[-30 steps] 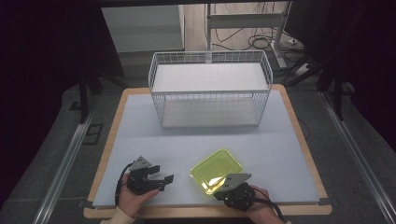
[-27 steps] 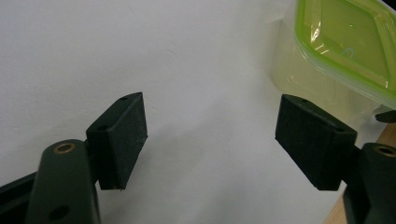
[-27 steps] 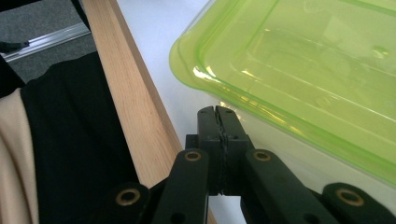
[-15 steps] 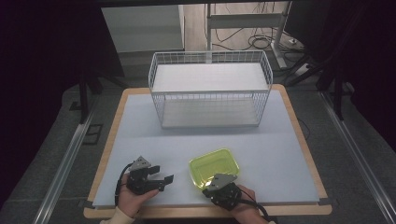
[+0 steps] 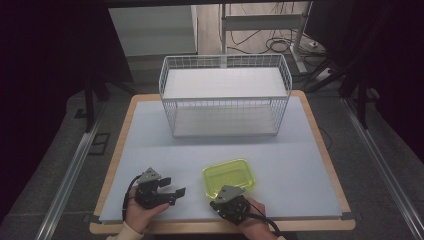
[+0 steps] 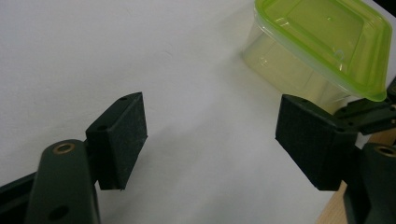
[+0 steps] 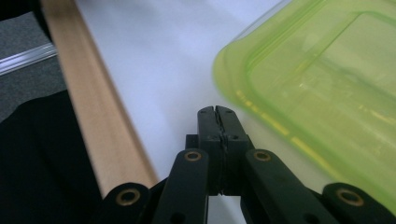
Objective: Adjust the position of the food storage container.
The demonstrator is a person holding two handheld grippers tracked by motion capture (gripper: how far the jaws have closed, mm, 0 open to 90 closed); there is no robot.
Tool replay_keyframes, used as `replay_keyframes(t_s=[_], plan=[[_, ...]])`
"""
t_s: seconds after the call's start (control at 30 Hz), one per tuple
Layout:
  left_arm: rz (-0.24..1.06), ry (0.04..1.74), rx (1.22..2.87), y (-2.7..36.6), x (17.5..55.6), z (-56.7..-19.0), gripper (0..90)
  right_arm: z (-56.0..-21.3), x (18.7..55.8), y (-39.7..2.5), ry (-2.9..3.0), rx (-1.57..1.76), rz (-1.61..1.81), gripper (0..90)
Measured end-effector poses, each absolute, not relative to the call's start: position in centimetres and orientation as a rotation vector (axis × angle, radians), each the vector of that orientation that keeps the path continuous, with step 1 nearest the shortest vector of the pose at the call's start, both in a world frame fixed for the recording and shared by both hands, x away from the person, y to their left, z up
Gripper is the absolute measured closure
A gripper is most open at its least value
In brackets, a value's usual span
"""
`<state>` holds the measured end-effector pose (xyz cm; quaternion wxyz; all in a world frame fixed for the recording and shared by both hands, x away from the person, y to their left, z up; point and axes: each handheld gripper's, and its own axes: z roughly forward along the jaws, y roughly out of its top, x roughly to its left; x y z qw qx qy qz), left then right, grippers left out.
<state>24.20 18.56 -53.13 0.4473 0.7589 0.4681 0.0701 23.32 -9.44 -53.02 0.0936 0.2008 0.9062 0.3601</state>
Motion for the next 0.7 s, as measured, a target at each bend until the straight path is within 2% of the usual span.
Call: replay_keyframes(t_s=[0.33,0.7], plan=[[0.176,1.159,1.88,18.5,24.2,-53.1,24.3,-52.8,23.5,-11.2,2.643,0.647,1.067,90.0],[0.171,1.159,1.886,18.5,24.3,-53.2,24.2,-52.7,24.5,-10.0,2.59,0.667,1.083,90.0]])
